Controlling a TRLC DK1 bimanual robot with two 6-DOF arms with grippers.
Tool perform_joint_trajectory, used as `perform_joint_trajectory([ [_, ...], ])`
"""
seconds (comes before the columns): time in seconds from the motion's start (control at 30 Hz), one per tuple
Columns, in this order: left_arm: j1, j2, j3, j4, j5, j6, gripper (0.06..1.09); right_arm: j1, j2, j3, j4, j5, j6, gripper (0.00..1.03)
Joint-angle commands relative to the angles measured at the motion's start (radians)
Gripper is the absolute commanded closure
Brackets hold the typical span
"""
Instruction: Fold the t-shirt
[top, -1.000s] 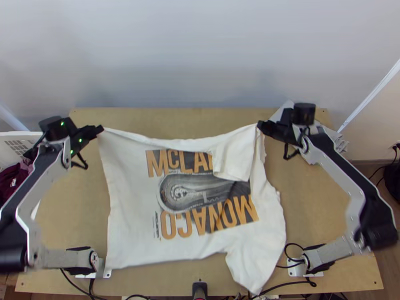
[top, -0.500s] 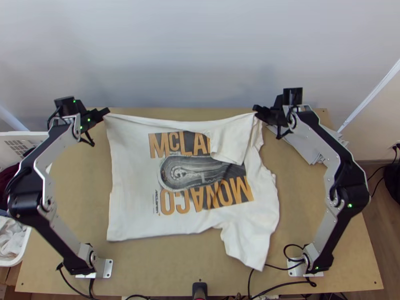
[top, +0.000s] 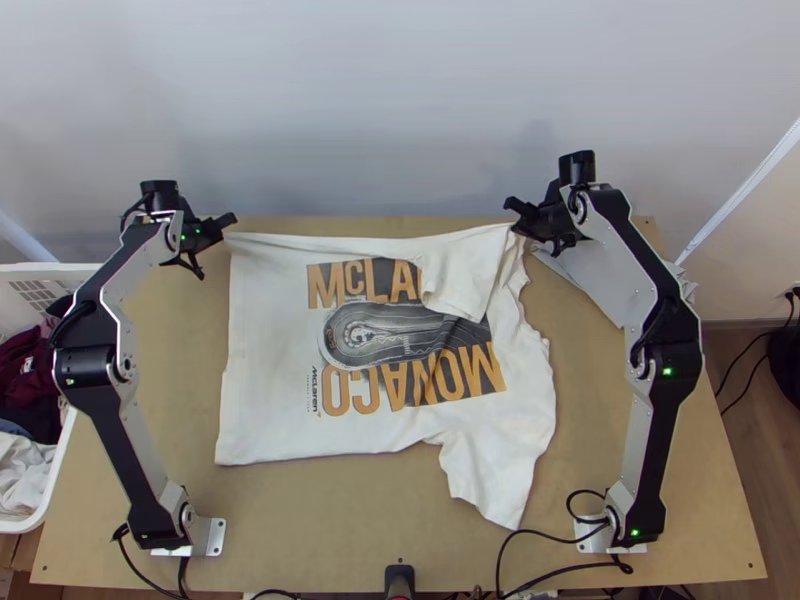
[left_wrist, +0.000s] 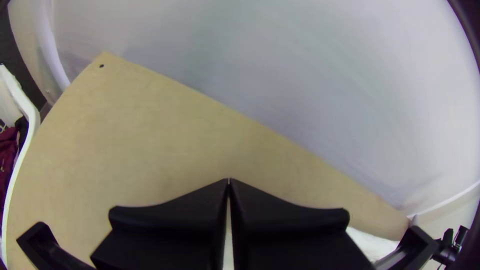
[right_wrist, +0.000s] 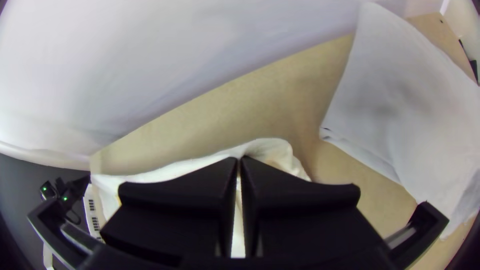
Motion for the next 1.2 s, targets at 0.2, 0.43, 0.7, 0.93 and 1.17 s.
perform_joint_trajectory([
  [0.2,-0.004,-0.168,-0.073,-0.129,0.109,-0.005,1.05,-0.014,-0.035,0.031,-0.208,0.019,-0.031,1.0],
  [0.43,0.02,-0.304,-0.227,-0.117,0.146,0.012,1.05,0.003,-0.145,-0.119,-0.24,0.021,-0.063,1.0],
  [0.7,0.034,-0.43,-0.417,-0.06,0.167,0.026,1.05,0.011,-0.247,-0.254,-0.22,0.022,-0.083,1.0],
  [0.93,0.036,-0.505,-0.589,0.008,0.175,0.032,1.05,0.012,-0.339,-0.414,-0.148,0.025,-0.093,1.0],
  [1.17,0.042,-0.544,-0.669,0.035,0.176,0.032,1.05,0.038,-0.421,-0.595,-0.064,0.044,-0.091,1.0],
])
